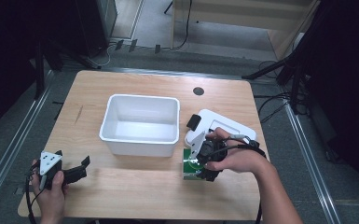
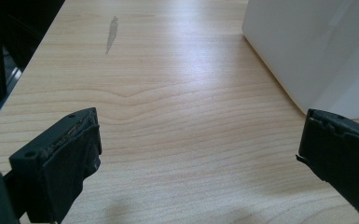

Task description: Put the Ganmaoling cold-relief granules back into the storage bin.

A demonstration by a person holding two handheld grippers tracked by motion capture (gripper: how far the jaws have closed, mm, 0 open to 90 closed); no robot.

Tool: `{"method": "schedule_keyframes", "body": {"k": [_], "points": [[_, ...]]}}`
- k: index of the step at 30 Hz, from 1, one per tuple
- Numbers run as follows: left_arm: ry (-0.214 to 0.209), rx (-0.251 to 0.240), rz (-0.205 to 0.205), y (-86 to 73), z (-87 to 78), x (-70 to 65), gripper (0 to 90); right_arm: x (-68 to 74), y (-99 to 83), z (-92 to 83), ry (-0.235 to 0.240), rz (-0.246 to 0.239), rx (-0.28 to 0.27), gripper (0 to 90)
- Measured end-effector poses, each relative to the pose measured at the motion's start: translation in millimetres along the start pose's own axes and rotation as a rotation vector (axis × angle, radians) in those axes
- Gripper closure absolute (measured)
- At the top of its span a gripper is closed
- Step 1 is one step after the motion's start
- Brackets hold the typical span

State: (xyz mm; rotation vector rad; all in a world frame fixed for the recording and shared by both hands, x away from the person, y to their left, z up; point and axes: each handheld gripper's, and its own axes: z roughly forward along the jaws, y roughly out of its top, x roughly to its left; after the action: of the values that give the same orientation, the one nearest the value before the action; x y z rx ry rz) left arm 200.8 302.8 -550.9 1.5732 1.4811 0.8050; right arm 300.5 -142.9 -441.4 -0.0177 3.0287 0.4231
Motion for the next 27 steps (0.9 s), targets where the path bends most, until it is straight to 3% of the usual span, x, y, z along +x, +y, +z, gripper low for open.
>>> {"method": "schedule_keyframes", "body": {"k": [14, 27], "points": [[-0.002, -0.008, -0.001, -0.2, 0.1, -0.2, 0.0, -24.7, 4.9, -43.6, -0.044, 0.020, -0.013, 16.0], [-0.006, -0.009, 0.005, -0.3, -0.2, -0.3, 0.0, -47.4, 13.1, -67.7, -0.070, 0.027, -0.008, 15.9]]}}
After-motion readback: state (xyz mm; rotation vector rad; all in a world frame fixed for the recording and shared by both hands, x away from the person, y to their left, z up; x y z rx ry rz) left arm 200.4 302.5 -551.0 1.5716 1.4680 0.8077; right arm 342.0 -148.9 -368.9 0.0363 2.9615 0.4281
